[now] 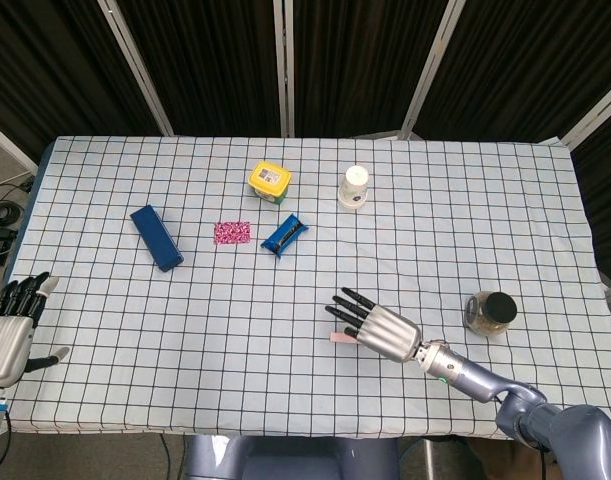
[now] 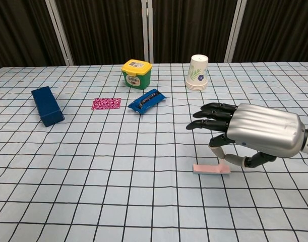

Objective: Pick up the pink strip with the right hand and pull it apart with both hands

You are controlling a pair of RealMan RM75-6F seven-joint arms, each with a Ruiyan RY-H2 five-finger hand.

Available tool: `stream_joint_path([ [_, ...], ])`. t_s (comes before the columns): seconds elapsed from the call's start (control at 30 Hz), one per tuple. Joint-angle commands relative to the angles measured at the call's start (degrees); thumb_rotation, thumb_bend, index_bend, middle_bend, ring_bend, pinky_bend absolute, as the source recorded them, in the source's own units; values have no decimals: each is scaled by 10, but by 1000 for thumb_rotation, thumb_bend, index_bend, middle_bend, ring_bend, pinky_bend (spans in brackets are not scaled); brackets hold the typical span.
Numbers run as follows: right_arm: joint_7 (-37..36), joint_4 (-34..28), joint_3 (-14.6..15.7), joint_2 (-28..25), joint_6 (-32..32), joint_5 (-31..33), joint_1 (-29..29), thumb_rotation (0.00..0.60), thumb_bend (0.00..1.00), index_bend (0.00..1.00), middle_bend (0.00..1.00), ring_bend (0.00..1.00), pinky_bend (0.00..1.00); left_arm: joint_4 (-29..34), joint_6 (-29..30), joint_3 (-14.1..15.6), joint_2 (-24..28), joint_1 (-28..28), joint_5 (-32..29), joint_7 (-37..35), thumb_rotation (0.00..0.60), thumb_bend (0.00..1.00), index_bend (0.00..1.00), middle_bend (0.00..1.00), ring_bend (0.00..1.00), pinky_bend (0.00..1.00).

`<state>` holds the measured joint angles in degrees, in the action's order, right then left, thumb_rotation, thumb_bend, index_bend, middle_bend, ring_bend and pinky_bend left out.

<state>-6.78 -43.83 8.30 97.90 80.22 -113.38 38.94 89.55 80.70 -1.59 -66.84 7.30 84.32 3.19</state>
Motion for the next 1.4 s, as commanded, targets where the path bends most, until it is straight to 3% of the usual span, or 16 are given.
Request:
stream_joint_path([
  [0.03,0,-13,-6,-7,12,3,4,600,436,700,102,0,0,1,-4,1,0,1,-1,-6,600,0,0,0,0,0],
  [0.3,39,-92,-32,-53,30,5,29,600,442,714,105,0,0,-5,-28,-2,-4,15,-1,-42,600,0,0,0,0,0],
  [0.53,90,-193,-68,-109,3,16,64,600,442,718,106,0,0,18,-57,-14,-3,49,8,-14,600,0,6,0,0,0],
  [0.73,147,-290,-109,-155,-47,42,95,600,443,725,111,0,0,48,-117,-28,-4,106,28,-36,600,0,126,0,0,0],
  [0.9,200,-393,-168,-176,-127,132,117,600,444,732,125,0,0,50,-185,-59,-47,185,37,-40,600,0,231,0,0,0],
  [1.0,222,-421,-184,-177,-150,166,120,600,444,734,122,0,0,49,-205,-73,-69,210,26,-37,600,0,318,0,0,0],
  [1.17,258,-453,-204,-171,-178,222,122,600,444,736,117,0,0,60,-258,-96,-98,254,-18,-39,600,30,350,0,0,0],
  [1.4,295,-478,-223,-157,-199,294,120,600,445,738,116,0,0,51,-283,-129,-161,302,-85,-9,600,122,413,0,0,0],
])
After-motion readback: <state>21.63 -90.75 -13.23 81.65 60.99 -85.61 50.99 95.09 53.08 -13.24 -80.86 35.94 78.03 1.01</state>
